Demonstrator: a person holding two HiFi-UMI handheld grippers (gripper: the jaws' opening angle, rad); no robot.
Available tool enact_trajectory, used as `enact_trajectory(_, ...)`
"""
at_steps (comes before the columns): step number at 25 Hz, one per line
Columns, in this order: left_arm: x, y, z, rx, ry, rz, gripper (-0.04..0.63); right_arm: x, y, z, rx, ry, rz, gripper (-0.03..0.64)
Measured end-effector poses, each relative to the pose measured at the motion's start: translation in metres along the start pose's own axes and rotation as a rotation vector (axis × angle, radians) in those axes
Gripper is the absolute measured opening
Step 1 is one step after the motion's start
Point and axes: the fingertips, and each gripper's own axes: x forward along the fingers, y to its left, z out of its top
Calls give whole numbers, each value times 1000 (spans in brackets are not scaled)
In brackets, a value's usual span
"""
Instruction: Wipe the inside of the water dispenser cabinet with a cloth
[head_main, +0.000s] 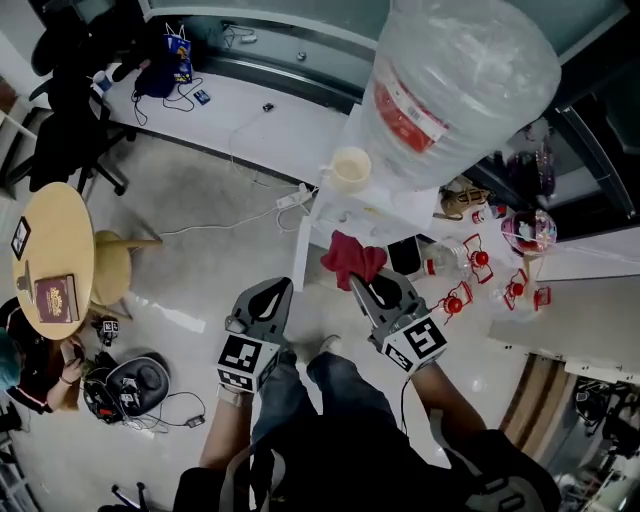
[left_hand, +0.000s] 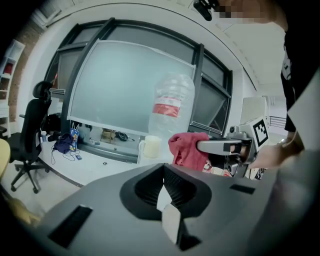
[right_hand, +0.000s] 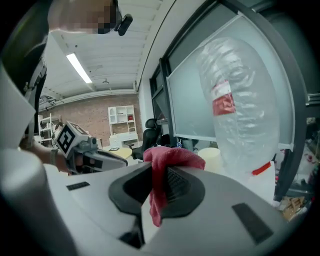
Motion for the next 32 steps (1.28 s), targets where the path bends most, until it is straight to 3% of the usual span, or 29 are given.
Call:
enact_trajectory(12, -46, -28, 98, 20, -79, -10, 8, -33, 29, 92, -63, -41, 37, 44)
enact_trajectory(22, -64, -40, 121, 16, -127, -7, 8, -48, 37, 116, -94, -79, 31, 44)
enact_trajectory(32, -70, -53, 132, -4, -157, -27, 8, -65, 44, 114, -102, -71, 11, 44)
